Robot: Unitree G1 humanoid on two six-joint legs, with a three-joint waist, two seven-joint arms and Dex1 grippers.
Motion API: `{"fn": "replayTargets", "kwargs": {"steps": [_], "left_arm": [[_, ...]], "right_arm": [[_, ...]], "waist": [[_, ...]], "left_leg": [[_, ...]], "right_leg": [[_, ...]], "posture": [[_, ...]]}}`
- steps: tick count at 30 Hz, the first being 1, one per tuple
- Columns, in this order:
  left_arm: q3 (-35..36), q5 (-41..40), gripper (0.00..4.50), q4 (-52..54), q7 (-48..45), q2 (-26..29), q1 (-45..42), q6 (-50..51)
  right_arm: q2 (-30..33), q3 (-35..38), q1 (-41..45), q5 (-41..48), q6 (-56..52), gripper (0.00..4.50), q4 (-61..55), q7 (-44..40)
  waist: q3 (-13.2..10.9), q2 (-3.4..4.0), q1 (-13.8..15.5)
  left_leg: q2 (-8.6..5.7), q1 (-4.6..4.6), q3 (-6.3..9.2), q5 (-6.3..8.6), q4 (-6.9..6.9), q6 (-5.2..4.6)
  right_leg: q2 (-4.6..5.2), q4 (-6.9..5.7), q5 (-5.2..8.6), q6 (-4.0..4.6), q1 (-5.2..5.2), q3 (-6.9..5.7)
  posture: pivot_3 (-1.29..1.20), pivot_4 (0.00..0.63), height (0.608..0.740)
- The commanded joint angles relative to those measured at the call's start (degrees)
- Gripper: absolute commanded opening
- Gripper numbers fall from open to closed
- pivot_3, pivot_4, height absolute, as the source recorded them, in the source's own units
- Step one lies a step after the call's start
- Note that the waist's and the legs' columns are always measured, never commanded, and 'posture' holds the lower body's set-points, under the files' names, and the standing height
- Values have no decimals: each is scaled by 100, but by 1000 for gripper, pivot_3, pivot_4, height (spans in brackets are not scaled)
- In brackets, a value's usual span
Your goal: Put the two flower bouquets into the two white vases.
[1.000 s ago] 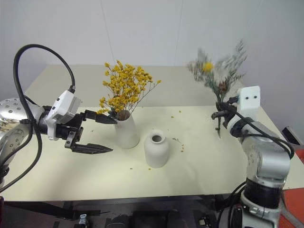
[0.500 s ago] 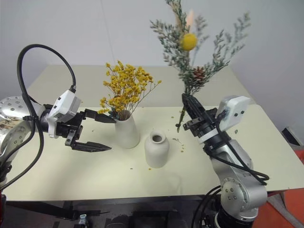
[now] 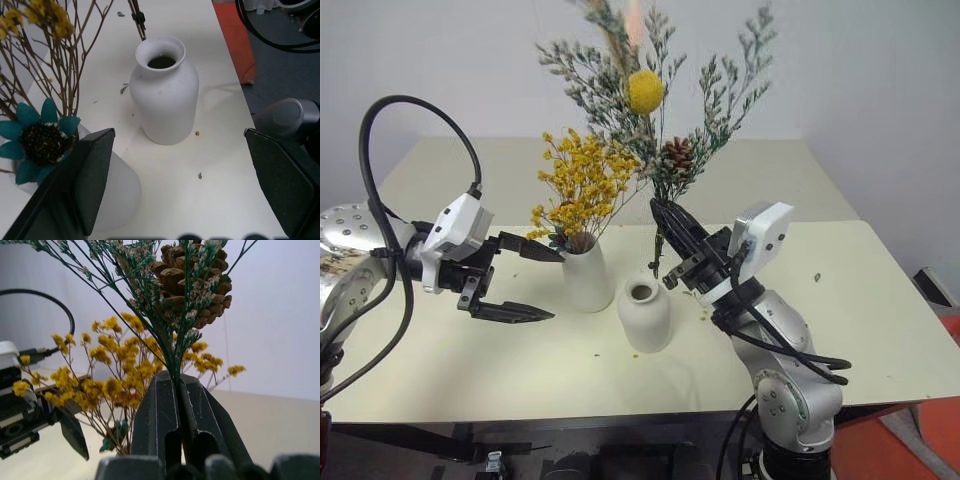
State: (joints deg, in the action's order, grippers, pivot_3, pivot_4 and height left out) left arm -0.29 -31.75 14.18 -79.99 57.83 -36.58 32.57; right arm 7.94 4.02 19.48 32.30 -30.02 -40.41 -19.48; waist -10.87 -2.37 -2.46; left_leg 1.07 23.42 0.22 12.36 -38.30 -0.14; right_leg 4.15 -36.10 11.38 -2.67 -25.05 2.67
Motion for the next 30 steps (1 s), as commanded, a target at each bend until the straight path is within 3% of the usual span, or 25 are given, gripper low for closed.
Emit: {"fn": "replayTargets", "kwargs": {"steps": [1, 12, 30], "left_arm": [[182, -67, 4500, 104, 25, 61, -9, -44], [124, -25, 4500, 43, 8, 19, -53, -87], [89, -27, 4500, 78, 19, 47, -126, -6]], "right_arm": [[-13, -69, 131, 89, 180, 34, -203, 130], [339, 89, 234, 140, 209, 34, -213, 320], [364, -65, 243, 663, -82, 34, -543, 640]], "waist": [[0, 0, 1], [0, 0, 3], [0, 0, -3]], "left_leg": [[0, 0, 0, 0, 0, 0], [0, 1, 0, 0, 0, 0], [1, 0, 0, 0, 0, 0]], "right_leg": [[0, 0, 0, 1, 0, 0], [0, 1, 0, 0, 0, 0], [-2, 0, 0, 0, 0, 0]], "posture": [[0, 150, 740], [0, 150, 740], [0, 150, 740]]}}
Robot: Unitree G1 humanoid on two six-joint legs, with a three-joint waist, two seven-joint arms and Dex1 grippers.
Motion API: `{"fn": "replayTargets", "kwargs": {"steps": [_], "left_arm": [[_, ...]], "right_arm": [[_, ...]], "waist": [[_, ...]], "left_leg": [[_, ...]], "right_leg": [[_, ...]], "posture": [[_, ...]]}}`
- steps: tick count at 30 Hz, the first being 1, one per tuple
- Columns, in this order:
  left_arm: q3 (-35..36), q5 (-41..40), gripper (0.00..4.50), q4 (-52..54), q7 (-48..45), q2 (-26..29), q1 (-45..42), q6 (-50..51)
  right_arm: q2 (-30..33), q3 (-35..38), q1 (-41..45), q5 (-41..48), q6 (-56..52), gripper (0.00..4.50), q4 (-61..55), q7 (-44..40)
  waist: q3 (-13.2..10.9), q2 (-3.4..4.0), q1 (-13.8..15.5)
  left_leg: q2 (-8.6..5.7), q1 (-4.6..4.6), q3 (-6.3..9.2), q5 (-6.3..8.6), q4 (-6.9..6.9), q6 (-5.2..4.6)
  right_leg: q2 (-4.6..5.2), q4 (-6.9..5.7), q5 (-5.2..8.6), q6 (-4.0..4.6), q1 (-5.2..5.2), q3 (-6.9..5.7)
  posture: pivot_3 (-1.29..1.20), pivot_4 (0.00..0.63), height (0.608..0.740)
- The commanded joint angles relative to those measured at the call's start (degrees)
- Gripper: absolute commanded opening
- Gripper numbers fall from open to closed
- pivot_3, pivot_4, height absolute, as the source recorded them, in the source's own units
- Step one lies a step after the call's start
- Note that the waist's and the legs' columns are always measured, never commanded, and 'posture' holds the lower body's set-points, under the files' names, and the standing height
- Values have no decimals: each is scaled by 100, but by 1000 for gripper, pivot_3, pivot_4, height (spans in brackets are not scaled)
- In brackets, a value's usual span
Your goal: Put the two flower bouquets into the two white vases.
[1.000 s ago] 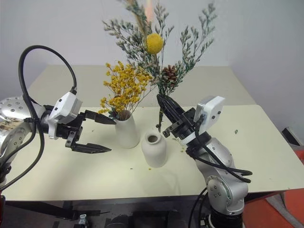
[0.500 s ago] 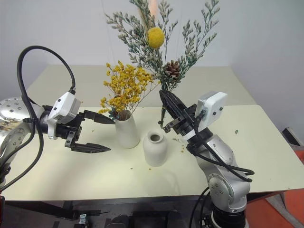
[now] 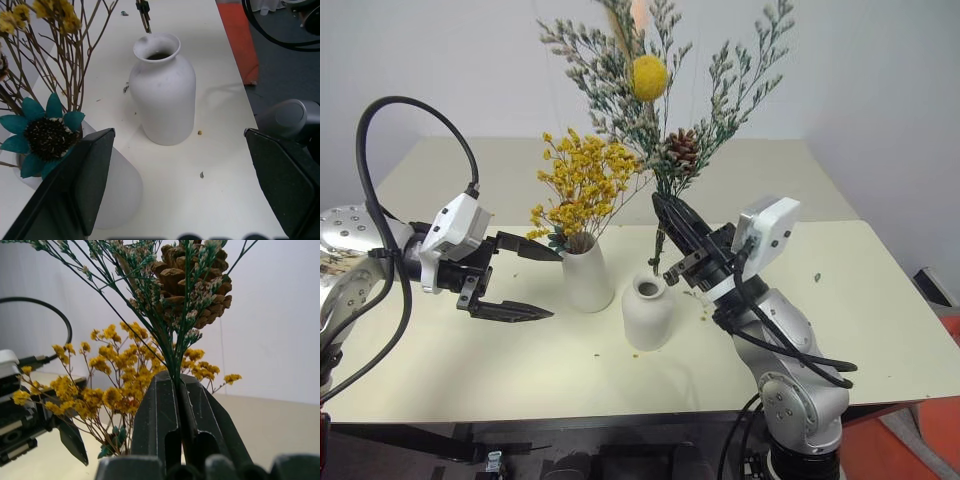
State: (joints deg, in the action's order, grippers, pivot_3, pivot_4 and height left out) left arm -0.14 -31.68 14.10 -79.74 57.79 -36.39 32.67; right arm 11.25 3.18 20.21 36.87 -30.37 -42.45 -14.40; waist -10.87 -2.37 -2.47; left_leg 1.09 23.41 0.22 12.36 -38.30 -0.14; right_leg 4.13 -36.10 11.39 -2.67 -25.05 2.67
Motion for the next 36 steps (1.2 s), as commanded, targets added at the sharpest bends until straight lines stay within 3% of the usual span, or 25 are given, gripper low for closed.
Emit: {"fn": "replayTargets", "kwargs": {"steps": [1, 12, 32, 36], "left_arm": [[67, -33, 4500, 88, -2, 47, -150, -11], [11, 6, 4500, 20, -61, 39, -233, -40], [-85, 138, 4500, -193, -238, -75, -363, -250], [-81, 169, 4500, -223, -248, -88, -350, -311]], "right_arm": [[45, 0, 164, 243, -79, 34, -359, 171], [-73, -514, -795, -157, 532, 34, 9, -198], [-384, -910, -1363, -940, 1890, 34, 605, -668], [-350, -976, -1440, -1190, 2208, 1172, 595, -773]], "waist": [[0, 0, 3], [1, -1, 11], [1, -1, 6], [1, -1, 7]], "left_leg": [[0, 0, 0, 0, 0, 0], [-1, -1, 0, 0, 0, 0], [3, -1, 0, 0, 0, 0], [3, -1, 0, 0, 0, 0]], "right_leg": [[0, 0, 0, 0, 0, 0], [0, 1, 2, -3, 2, -1], [-5, 2, 3, -2, 1, 0], [-5, 2, 3, -2, 1, 0]], "posture": [[0, 150, 740], [0, 150, 740], [0, 150, 740], [0, 150, 740]]}}
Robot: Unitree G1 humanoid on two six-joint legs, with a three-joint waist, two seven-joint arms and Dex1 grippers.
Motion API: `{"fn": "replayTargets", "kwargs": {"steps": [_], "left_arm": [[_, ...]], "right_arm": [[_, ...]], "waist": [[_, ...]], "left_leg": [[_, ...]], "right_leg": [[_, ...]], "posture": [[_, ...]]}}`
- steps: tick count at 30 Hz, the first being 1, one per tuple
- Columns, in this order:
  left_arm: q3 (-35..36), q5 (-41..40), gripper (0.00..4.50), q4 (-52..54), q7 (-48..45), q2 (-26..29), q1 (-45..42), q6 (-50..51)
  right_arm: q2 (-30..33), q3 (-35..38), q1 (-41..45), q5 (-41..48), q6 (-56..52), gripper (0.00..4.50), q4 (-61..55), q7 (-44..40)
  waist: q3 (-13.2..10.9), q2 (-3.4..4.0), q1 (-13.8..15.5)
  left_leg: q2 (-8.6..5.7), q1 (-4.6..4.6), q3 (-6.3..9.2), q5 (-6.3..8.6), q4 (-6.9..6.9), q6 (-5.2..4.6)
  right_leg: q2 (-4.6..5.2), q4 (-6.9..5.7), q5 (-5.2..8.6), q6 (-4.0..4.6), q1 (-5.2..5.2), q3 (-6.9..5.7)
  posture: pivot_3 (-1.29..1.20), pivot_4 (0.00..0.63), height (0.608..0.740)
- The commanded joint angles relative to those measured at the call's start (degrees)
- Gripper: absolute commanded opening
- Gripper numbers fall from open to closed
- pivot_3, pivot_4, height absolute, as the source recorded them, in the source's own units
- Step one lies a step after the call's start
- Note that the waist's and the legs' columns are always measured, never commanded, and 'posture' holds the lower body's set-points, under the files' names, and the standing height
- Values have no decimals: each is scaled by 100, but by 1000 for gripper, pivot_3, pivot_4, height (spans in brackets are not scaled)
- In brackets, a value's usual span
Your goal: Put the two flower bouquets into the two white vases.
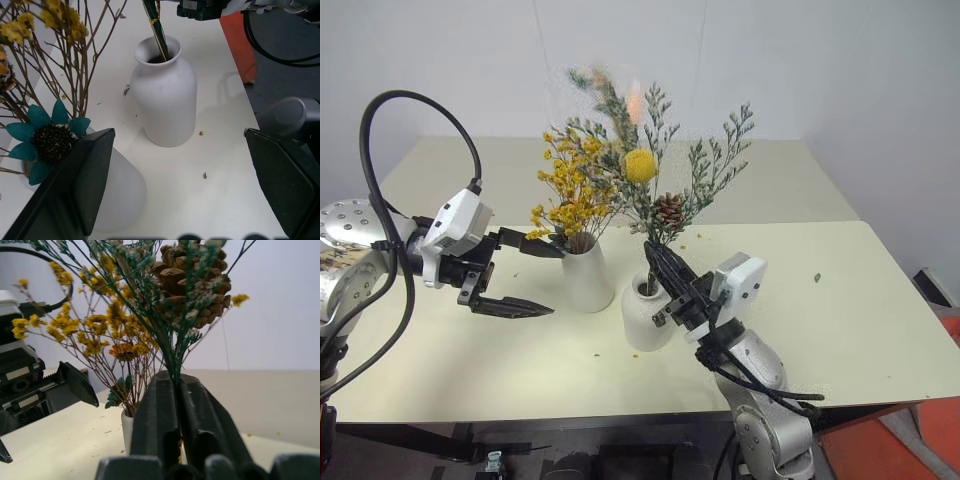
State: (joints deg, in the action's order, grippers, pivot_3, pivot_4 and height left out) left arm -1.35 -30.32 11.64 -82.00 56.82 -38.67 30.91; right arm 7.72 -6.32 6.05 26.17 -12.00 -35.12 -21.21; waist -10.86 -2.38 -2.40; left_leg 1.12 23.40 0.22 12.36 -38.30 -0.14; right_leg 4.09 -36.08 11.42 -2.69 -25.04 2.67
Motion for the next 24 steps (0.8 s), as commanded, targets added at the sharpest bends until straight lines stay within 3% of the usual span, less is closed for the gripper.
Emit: {"fn": "replayTargets", "kwargs": {"steps": [1, 10, 18, 24], "left_arm": [[43, 37, 4500, 19, -20, 5, -120, -147], [33, 118, 4500, -85, -65, -59, -133, -296], [-10, 151, 4500, -143, -87, -107, -177, -323], [-23, 170, 4500, -193, -100, -108, -183, -353]], "right_arm": [[24, -38, -54, -141, 434, 1502, -152, -142], [674, 55, -424, -177, 659, 4483, -307, -782], [1258, 376, -594, -344, 686, 4483, -223, -976], [1504, 1032, -791, -117, 672, 4483, -283, -1003]], "waist": [[0, 0, 0], [0, 0, 9], [1, -1, 18], [1, -2, 37]], "left_leg": [[0, 0, 0, 0, 0, 0], [-1, -1, 0, 0, 0, 0], [0, -4, -1, 0, -1, 0], [-2, -4, -1, 0, -1, 0]], "right_leg": [[0, 0, 0, 0, 0, 0], [1, 0, 0, 0, 1, 0], [0, -1, 1, 0, 4, 0], [1, 0, 1, 0, 5, 0]], "posture": [[0, 150, 740], [0, 150, 740], [0, 150, 740], [0, 150, 740]]}}
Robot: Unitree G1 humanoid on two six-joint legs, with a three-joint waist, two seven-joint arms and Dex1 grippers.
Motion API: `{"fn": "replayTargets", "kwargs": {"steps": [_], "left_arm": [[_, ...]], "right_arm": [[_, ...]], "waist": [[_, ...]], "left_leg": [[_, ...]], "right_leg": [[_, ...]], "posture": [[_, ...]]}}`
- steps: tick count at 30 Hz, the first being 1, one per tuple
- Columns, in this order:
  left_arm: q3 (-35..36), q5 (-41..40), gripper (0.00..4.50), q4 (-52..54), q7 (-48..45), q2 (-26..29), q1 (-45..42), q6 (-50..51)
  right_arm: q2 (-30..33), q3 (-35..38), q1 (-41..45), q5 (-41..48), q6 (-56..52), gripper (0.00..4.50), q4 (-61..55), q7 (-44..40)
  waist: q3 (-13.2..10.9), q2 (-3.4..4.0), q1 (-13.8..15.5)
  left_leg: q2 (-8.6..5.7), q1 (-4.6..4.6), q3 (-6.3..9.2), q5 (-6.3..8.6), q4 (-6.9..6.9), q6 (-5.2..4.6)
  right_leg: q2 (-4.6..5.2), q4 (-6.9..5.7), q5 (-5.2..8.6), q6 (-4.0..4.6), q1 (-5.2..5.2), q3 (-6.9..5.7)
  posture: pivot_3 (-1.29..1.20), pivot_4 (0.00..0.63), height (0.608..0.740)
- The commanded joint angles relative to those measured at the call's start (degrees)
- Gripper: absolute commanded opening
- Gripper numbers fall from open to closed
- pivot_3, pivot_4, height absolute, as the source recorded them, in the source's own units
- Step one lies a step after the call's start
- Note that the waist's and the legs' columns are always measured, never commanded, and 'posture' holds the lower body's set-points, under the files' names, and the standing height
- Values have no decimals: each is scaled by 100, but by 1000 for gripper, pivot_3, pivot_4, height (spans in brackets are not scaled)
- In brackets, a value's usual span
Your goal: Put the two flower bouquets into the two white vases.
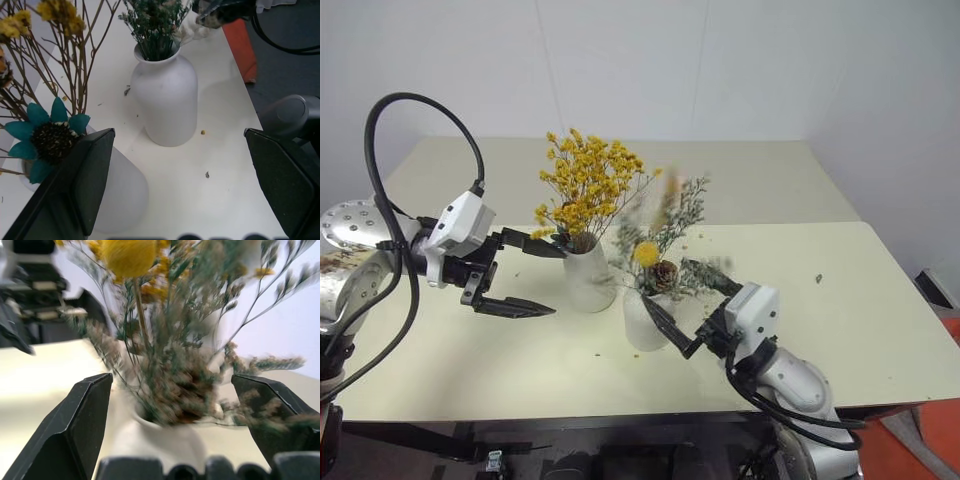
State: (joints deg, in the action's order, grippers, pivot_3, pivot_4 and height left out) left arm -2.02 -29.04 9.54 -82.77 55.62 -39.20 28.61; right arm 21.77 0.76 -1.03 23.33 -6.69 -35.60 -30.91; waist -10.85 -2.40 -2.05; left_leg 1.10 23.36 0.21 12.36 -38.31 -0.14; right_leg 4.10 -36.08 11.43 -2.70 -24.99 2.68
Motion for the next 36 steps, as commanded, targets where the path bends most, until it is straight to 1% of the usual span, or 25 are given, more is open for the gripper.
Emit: {"fn": "replayTargets", "kwargs": {"steps": [1, 6, 9, 13, 14, 16, 18, 20, 21, 23, 27, 30, 33, 36], "left_arm": [[44, 41, 4500, 10, -27, 13, -129, -128], [48, 19, 4500, 1, -44, 9, -126, -134], [140, -59, 4500, -4, -128, 63, -80, -141], [338, -100, 4500, -193, -176, 103, 36, -250], [375, -104, 4500, -212, -167, 101, 64, -263], [579, -146, 4500, -328, -117, 123, 191, -276], [708, -164, 4500, -398, -107, 169, 293, -282], [855, -158, 4500, -442, -133, 280, 461, -290], [960, -215, 4500, -451, -171, 323, 552, -275], [1197, -368, 4500, -435, -202, 353, 705, -257], [1533, -521, 4500, -392, -194, 428, 925, -260], [1709, -566, 4500, -407, -200, 515, 1039, -295], [1863, -626, 4500, -432, -246, 594, 1181, -303], [2004, -629, 4500, -378, -220, 624, 1387, -328]], "right_arm": [[128, 383, -122, 209, 134, 4483, -271, -59], [611, 751, -609, 539, 134, 4483, -595, -574], [968, 1281, -1091, 827, 136, 4483, -704, -926], [1529, 2292, -1706, 1290, -87, 4483, -729, -1358], [1627, 2452, -1810, 1384, -118, 4483, -728, -1435], [2067, 3224, -2152, 1782, -449, 4483, -668, -1784], [2384, 3782, -2349, 2168, -730, 4483, -593, -2023], [2683, 4331, -2420, 2386, -999, 4483, -469, -2144], [2826, 4609, -2483, 2473, -1089, 4483, -406, -2343], [3031, 5044, -2559, 2596, -1211, 4483, -319, -2680], [3333, 5691, -2585, 2938, -1642, 4483, -304, -2985], [3638, 6173, -2518, 3351, -2167, 4483, -226, -3096], [3957, 6418, -2355, 3568, -2615, 4483, -22, -3123], [4108, 6385, -2225, 3470, -2825, 4483, 97, -3155]], "waist": [[0, 0, 3], [0, 0, 24], [0, -1, 55], [1, -1, 103], [1, -1, 107], [1, -1, 116], [1, -1, 119], [3, -5, 114], [3, -5, 115], [3, -6, 127], [3, -6, 139], [4, -6, 139], [4, -7, 138], [4, -7, 137]], "left_leg": [[0, -1, 0, 0, 0, 0], [0, 1, 0, 0, 0, 0], [0, -4, 0, 0, 0, 0], [0, -14, -3, 0, -1, 0], [0, -17, -3, 0, -1, 0], [3, -26, -2, 0, -1, 0], [3, -32, -2, 0, 0, 0], [9, -48, -2, 1, 1, -1], [11, -51, -2, 2, 1, -1], [11, -53, -3, 2, 1, -1], [13, -51, -3, 2, 1, -1], [11, -51, -3, 3, 2, -1], [11, -51, -4, 3, 1, -1], [12, -51, -4, 3, 2, -1]], "right_leg": [[-1, 0, 0, 0, 0, 0], [1, 1, 0, 0, 1, 0], [0, 1, 1, -1, 5, 0], [2, 4, 2, -2, 18, 0], [2, 6, 2, -2, 23, -1], [0, 8, 4, -1, 34, -2], [2, 11, 5, 0, 44, -4], [-1, 19, 5, 0, 64, -8], [-1, 22, 7, 3, 68, -8], [1, 22, 27, 36, 70, -9], [1, 24, 30, 37, 71, -14], [6, 24, 31, 37, 71, -14], [8, 26, 31, 38, 73, -15], [8, 28, 33, 40, 72, -17]], "posture": [[0, 150, 740], [0, 150, 740], [0, 150, 740], [0, 150, 740], [0, 150, 740], [0, 150, 740], [0, 150, 740], [0, 150, 740], [0, 150, 740], [0, 150, 740], [0, 150, 740], [0, 150, 740], [0, 150, 740], [0, 150, 740]]}}
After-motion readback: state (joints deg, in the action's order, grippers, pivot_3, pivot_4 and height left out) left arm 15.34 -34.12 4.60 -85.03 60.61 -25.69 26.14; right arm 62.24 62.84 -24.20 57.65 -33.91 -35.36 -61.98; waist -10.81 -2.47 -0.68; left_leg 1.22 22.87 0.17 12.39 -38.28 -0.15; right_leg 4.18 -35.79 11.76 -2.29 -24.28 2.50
